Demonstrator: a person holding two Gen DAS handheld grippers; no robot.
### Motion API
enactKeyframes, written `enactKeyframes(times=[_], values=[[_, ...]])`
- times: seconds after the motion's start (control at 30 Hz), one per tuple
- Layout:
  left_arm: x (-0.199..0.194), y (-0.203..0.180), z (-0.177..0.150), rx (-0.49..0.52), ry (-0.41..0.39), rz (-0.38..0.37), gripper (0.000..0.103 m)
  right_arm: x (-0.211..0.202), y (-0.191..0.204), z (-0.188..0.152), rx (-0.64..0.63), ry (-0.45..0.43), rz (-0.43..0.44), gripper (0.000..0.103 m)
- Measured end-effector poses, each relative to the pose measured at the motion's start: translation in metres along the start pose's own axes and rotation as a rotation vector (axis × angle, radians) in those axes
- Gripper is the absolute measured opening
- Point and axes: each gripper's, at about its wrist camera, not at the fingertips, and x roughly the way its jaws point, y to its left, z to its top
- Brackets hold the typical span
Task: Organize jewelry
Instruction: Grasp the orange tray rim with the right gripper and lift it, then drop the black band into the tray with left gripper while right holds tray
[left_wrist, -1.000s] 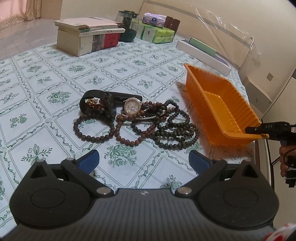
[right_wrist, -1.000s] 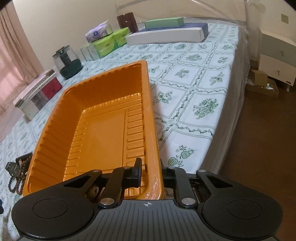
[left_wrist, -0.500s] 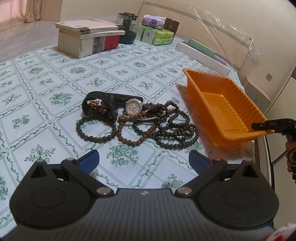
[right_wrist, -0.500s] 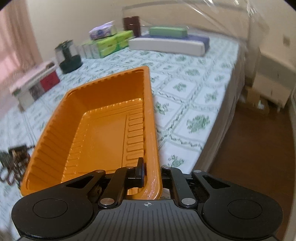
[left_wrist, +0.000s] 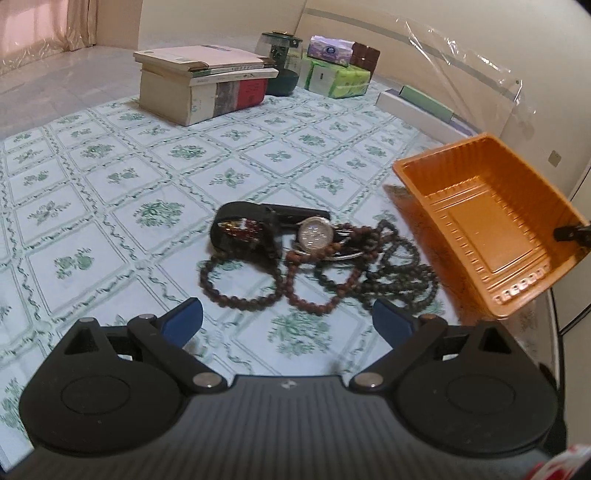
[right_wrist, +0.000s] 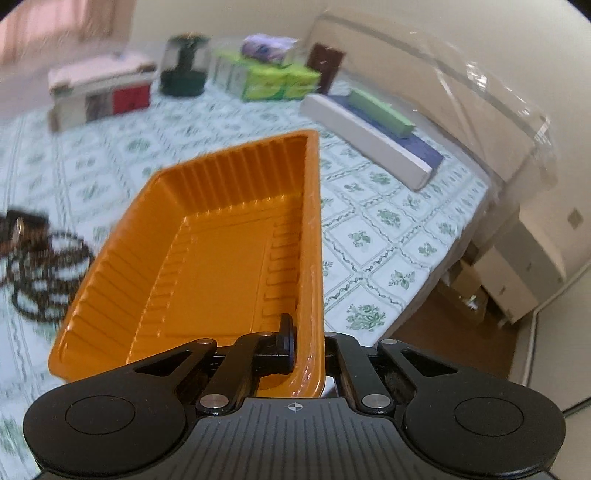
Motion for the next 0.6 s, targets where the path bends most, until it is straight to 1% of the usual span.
enactKeyframes(times=[0.13, 0.27, 0.33, 0.43, 0.5, 0.57, 0.6], values=[[0.007, 0.006, 0.002, 0.051, 0.008, 0.015, 0.093, 0.008, 0.01, 0.006, -0.14, 0.077, -0.021, 0.003], [0.014, 0.012, 0.009, 0.123, 0.016, 0.023, 0.088, 0.011, 0.015, 0.008, -0.224, 0.118, -0.037, 0.003], [0.017, 0.016, 0.015, 0.146, 0.018, 0.019, 0.087, 0.012, 0.018, 0.009, -0.252, 0.128, -0.05, 0.003], [0.02, 0.017, 0.026, 0.197, -0.001, 0.025, 0.082, 0.013, 0.021, 0.011, -0.285, 0.139, -0.067, 0.003], [0.024, 0.017, 0.034, 0.245, -0.016, 0.026, 0.082, 0.014, 0.02, 0.011, -0.294, 0.14, -0.072, 0.003], [0.03, 0.017, 0.042, 0.289, -0.01, 0.005, 0.082, 0.013, 0.021, 0.013, -0.294, 0.14, -0.075, 0.003], [0.034, 0.018, 0.046, 0.296, 0.006, -0.005, 0.082, 0.012, 0.022, 0.014, -0.296, 0.14, -0.076, 0.003]])
